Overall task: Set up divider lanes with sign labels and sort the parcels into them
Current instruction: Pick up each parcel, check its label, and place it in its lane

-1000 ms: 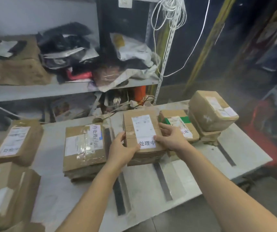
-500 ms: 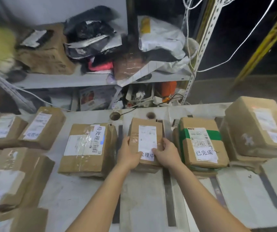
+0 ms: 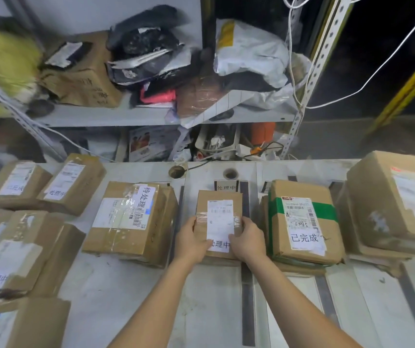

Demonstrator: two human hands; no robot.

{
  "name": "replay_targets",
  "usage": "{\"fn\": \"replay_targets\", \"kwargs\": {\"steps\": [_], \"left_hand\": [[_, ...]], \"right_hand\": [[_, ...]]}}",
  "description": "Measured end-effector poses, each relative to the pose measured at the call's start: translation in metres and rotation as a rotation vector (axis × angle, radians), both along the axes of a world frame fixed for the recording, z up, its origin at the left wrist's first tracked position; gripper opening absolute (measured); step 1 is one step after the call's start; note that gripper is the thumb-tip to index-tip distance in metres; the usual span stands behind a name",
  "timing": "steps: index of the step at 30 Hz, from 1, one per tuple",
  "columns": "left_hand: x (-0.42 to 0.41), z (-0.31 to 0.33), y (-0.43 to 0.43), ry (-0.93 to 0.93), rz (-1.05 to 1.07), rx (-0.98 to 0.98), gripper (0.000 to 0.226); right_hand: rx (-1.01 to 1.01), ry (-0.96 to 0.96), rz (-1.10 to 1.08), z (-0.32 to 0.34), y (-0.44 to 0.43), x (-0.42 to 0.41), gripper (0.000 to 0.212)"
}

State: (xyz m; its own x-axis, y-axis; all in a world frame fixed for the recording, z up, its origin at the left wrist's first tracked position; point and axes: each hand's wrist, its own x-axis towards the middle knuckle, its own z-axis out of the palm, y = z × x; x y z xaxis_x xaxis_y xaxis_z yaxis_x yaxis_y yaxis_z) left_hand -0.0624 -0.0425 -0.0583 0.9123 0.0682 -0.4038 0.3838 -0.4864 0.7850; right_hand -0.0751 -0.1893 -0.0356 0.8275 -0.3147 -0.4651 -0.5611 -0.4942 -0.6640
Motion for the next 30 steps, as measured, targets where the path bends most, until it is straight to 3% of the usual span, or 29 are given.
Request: {"fn": "replay_targets", "kwargs": {"steps": [3,7,14,20,30], "left_hand": [[0.001,0.013,0.001,-0.073,-0.027,-0.057,0.067],[0.000,0.044,0.007,-0.147,-0.015,-0.137,0.070],[-0.018,0.118,0.054,-0.216,-0.064,-0.056,0.084],[-0.040,0.164,0.138,-0.383,0.030,0.249,0.073],[-0.117,0.182,0.329,-0.370,-0.010,0.761,0.076]], "right_hand": [[0.033,-0.051,-0.006,0.010,0.004,0.000,0.041],[0.031,-0.183,0.078,0.038,-0.002,0.004,0.055],[-0.150,-0.369,0.331,0.084,0.015,0.010,0.061],[-0.260,-0.496,0.557,0.115,0.076,0.010,0.055],[-0.416,-0.604,0.777,0.150,0.257,-0.043,0.054]]}}
